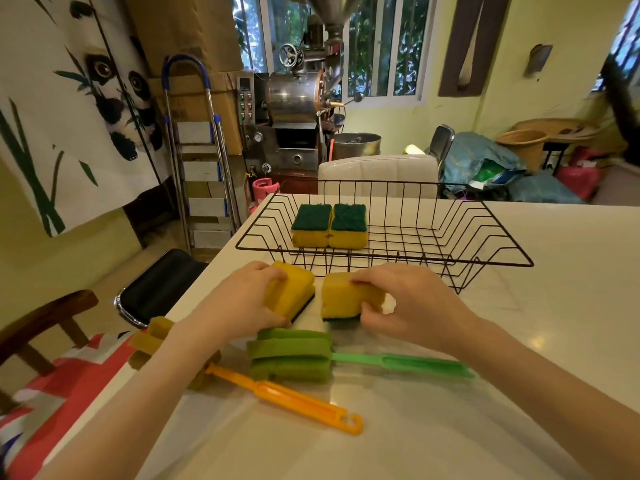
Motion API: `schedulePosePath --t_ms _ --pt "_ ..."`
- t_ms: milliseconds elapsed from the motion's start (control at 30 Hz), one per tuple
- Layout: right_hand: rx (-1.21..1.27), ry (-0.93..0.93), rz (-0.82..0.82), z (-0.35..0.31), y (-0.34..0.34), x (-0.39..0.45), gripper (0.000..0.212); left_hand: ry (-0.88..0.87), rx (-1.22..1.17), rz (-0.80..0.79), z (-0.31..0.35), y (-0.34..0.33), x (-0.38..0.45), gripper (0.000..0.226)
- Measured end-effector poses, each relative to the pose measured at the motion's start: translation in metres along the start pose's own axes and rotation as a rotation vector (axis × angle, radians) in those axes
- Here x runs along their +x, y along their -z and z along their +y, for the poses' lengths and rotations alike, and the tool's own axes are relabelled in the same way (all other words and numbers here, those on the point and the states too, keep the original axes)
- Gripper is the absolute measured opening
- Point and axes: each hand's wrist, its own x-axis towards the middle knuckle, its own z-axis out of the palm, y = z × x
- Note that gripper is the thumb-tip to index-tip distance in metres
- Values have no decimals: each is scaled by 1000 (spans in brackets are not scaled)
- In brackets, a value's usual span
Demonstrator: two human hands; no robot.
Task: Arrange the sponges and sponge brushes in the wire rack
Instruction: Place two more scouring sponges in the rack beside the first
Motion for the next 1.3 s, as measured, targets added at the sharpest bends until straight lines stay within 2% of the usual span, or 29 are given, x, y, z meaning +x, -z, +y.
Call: schedulePosePath --t_ms 100,167,233,300,367,433,567,733,900,1000,1100,1200,1300 --pt "134 -153 75 4 14 2 36 7 19 -21 1 2 1 71" --pt "356 -382 69 11 27 9 25 10 33 -31 1 3 2 69" --pt "644 -617 -10 21 39 13 14 7 38 -32 2 3 3 68" --pt "800 -764 -113 28 46 13 5 5 40 -31 2 2 3 67" --pt "880 -838 -218 30 45 10 9 4 40 -29 2 2 2 67" --pt "922 -859 -247 29 43 8 4 3 47 -32 2 3 2 67" --pt "864 -848 -246 29 43 8 9 10 57 -42 3 5 2 67" --pt "739 -850 -376 30 43 4 8 8 81 -51 3 6 2 68" --pt "623 -848 -433 30 47 2 7 -1 99 -43 3 5 1 68" --pt "482 -864 -441 25 45 1 14 -16 138 -26 3 2 0 68" --pt "388 -880 -421 24 44 -1 33 -46 171 3 2 1 -1 69" --pt "270 -821 -501 24 40 -1 47 -53 102 1 -1 6 -1 69" --pt "157 -782 -533 25 36 -1 47 -50 -21 -27 -7 18 -2 60"
